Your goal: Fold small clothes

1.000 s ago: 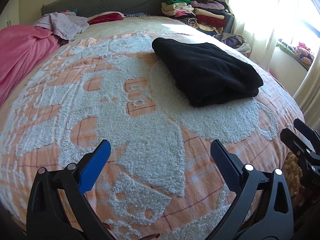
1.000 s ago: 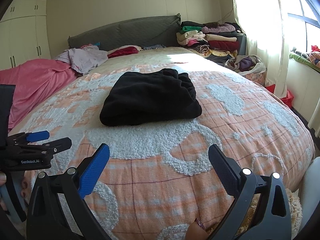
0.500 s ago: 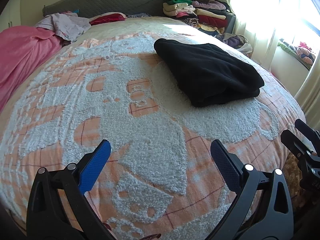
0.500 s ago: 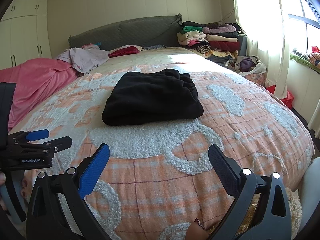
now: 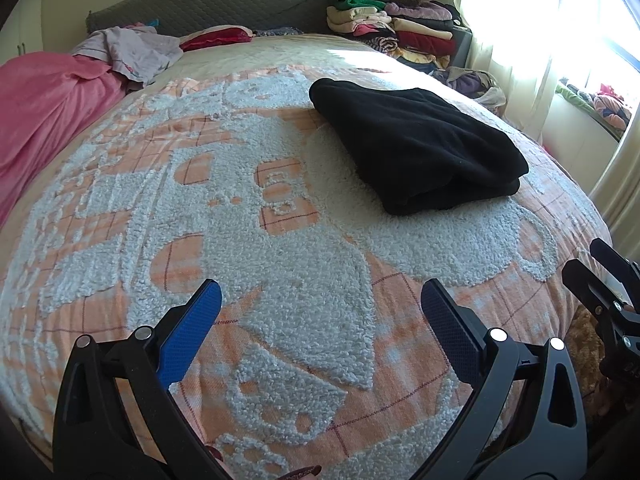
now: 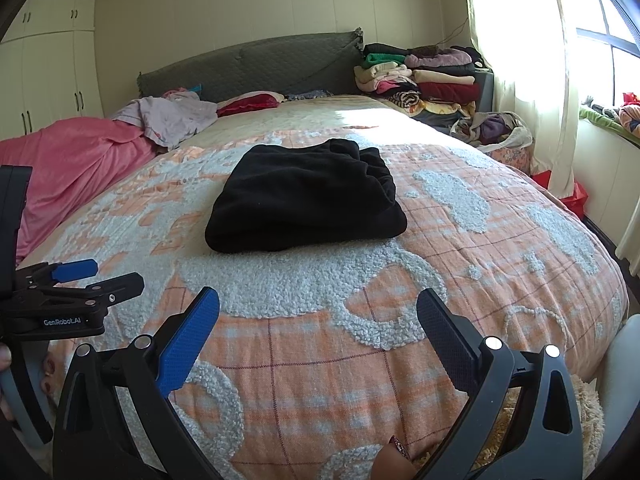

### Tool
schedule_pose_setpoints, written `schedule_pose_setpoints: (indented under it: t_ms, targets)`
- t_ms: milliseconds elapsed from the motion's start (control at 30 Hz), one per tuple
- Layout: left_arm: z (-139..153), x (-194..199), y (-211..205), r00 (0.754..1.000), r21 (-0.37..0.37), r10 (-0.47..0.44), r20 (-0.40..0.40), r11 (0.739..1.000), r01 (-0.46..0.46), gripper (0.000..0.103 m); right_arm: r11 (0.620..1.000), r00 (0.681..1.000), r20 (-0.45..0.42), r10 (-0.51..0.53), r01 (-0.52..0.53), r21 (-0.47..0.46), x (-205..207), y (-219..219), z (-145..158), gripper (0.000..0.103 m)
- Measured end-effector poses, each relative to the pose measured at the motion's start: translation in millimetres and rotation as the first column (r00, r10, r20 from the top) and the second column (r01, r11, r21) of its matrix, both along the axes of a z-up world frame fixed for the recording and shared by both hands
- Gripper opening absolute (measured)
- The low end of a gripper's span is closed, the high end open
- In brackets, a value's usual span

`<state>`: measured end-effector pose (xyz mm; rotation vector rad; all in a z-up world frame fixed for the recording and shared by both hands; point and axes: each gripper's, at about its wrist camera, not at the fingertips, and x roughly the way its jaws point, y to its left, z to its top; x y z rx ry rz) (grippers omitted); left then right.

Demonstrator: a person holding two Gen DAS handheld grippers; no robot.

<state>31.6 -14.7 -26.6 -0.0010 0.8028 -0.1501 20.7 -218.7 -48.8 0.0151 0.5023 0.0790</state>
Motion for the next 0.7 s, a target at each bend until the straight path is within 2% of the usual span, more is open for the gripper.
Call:
schedule_pose_setpoints:
  t_ms: [700]
  targets:
    - [2.6,-2.0,-0.1,1.000,-0.006,-0.006,-0.004,1.000,0.006,0.094,1.000,1.000,0.003,-0.003,0.003,-0.001,0.3,1.3,1.3,0.098]
